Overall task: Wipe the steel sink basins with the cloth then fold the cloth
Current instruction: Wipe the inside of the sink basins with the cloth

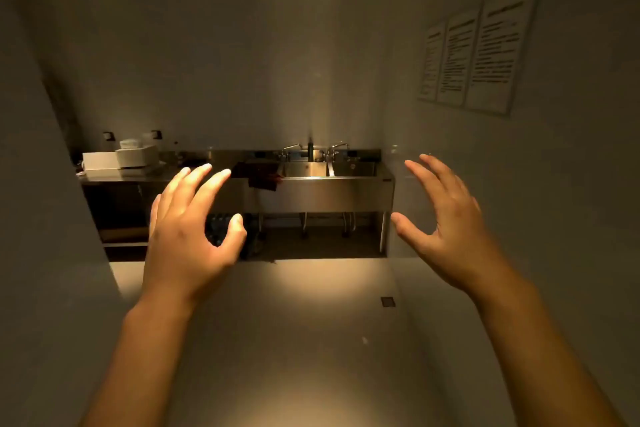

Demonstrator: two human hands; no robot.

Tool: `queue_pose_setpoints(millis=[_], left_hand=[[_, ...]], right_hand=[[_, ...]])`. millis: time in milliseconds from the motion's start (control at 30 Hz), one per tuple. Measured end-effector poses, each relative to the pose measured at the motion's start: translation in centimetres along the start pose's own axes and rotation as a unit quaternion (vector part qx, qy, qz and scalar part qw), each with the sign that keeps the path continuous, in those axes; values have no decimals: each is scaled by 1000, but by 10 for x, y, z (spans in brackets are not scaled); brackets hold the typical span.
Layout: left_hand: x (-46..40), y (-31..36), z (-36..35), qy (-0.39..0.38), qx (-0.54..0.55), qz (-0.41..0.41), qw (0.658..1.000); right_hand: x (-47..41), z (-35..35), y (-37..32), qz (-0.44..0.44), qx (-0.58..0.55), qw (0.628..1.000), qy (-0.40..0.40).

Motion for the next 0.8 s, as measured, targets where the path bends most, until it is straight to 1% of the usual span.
queue_pose_setpoints(millis=[167,433,600,800], left_hand=[[-6,-6,-22,-21,14,10,1000],[-17,-35,-64,-20,6,0,1000],[-45,-63,-95,-11,-16,1,1000],[-96,-83,-149,-8,-28,10,1000]], right_hand=[[-1,-5,21,-23,14,1000,-6],[-29,-41,49,-30,7,999,-20],[-72,-80,77,-30,-9,999,-27],[-139,-125,128,-28,-51,998,-34]])
Point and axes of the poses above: each hand's wrist, its own x-axis away from the middle knuckle, its own z-axis out of the back of the hand, y = z × x, the point moved 6 cm from there along -x, towards the middle knuckle, and after that the axes turned 2 degrees about -x, right-handed, at the moved point
